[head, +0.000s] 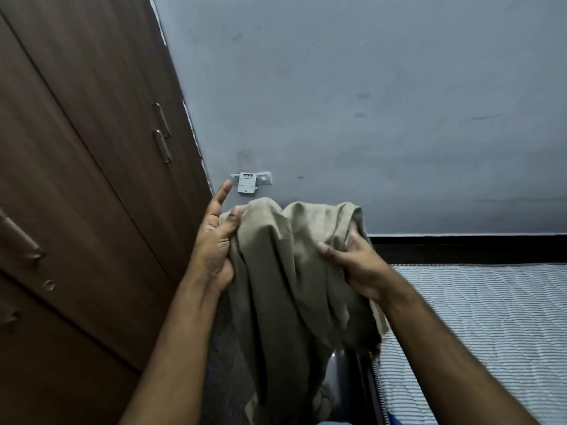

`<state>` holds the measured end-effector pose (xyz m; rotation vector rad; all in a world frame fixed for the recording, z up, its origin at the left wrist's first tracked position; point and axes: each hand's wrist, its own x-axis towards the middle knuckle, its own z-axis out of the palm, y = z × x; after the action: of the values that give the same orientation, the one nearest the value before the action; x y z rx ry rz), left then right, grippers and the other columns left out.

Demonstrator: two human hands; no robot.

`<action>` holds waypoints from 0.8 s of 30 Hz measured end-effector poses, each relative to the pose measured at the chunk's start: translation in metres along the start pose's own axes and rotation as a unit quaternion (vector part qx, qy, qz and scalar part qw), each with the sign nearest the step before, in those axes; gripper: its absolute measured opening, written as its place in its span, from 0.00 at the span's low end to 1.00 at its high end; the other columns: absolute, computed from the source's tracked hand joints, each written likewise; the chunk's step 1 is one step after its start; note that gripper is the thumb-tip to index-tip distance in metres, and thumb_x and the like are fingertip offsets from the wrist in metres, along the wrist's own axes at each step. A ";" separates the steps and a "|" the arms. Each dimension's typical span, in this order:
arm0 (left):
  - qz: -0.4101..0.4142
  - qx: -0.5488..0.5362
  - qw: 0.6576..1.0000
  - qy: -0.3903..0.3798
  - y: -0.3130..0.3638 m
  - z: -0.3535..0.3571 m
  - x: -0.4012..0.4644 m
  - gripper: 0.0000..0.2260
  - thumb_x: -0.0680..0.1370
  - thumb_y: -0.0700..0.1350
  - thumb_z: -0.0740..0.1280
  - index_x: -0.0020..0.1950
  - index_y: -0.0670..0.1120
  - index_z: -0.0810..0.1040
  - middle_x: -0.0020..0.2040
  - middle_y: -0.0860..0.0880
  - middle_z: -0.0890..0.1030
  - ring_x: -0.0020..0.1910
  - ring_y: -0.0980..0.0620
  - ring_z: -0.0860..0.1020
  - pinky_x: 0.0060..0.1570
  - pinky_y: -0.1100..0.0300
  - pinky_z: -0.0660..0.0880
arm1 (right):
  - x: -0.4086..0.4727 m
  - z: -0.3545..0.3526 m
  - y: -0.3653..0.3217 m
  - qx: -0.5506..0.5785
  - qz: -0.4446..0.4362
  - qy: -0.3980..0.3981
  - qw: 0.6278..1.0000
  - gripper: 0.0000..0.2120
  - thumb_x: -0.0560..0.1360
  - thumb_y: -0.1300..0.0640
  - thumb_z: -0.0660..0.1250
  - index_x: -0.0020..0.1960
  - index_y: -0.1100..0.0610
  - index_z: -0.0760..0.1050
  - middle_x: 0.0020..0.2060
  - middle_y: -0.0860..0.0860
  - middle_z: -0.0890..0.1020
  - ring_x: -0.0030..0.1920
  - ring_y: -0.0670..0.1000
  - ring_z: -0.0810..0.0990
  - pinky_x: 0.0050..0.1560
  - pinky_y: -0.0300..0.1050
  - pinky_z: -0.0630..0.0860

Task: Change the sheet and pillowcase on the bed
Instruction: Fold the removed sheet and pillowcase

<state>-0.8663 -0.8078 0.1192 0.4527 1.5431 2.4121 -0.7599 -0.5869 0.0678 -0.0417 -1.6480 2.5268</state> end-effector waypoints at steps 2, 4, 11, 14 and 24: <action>-0.012 0.038 0.999 -0.024 0.010 0.000 0.001 0.27 0.78 0.34 0.66 0.76 0.49 0.67 0.50 0.46 0.85 0.47 0.53 0.84 0.48 0.60 0.81 | 0.016 -0.002 -0.006 -0.037 -0.017 0.065 0.997 0.19 0.76 0.70 0.69 0.66 0.61 0.72 0.58 0.61 0.83 0.58 0.59 0.82 0.61 0.56 0.78; -0.012 0.122 0.991 -0.052 0.021 -0.005 0.013 0.31 0.74 0.30 0.69 0.75 0.49 0.69 0.56 0.44 0.83 0.51 0.52 0.82 0.53 0.59 0.81 | 0.039 -0.009 -0.030 -0.108 -0.037 0.134 0.984 0.09 0.77 0.71 0.66 0.55 0.62 0.76 0.46 0.58 0.85 0.48 0.56 0.84 0.52 0.51 0.81; 0.132 0.191 0.971 -0.062 0.103 0.039 0.091 0.26 0.77 0.25 0.62 0.67 0.49 0.77 0.60 0.44 0.80 0.57 0.52 0.77 0.58 0.62 0.76 | 0.100 0.008 -0.157 0.012 -0.149 0.157 0.976 0.07 0.80 0.66 0.65 0.45 0.58 0.77 0.39 0.54 0.83 0.38 0.51 0.83 0.44 0.48 0.81; 0.123 0.281 0.951 -0.035 0.118 0.045 0.103 0.21 0.78 0.23 0.56 0.62 0.43 0.76 0.49 0.45 0.81 0.52 0.51 0.80 0.46 0.70 0.76 | 0.105 0.019 -0.180 -0.177 -0.088 0.127 0.972 0.09 0.78 0.73 0.63 0.55 0.63 0.76 0.41 0.55 0.82 0.39 0.50 0.83 0.41 0.45 0.80; 0.049 0.356 0.931 -0.064 0.185 0.072 0.129 0.12 0.82 0.29 0.58 0.54 0.44 0.77 0.44 0.46 0.82 0.32 0.61 0.78 0.32 0.69 0.76 | 0.103 0.048 -0.265 -0.394 -0.103 0.088 0.909 0.13 0.77 0.74 0.61 0.43 0.58 0.75 0.38 0.52 0.78 0.35 0.46 0.79 0.33 0.38 0.76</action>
<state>-0.9648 -0.7770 0.3323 0.8086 2.3453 1.7562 -0.8433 -0.5130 0.3334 -0.1533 -2.3134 1.5151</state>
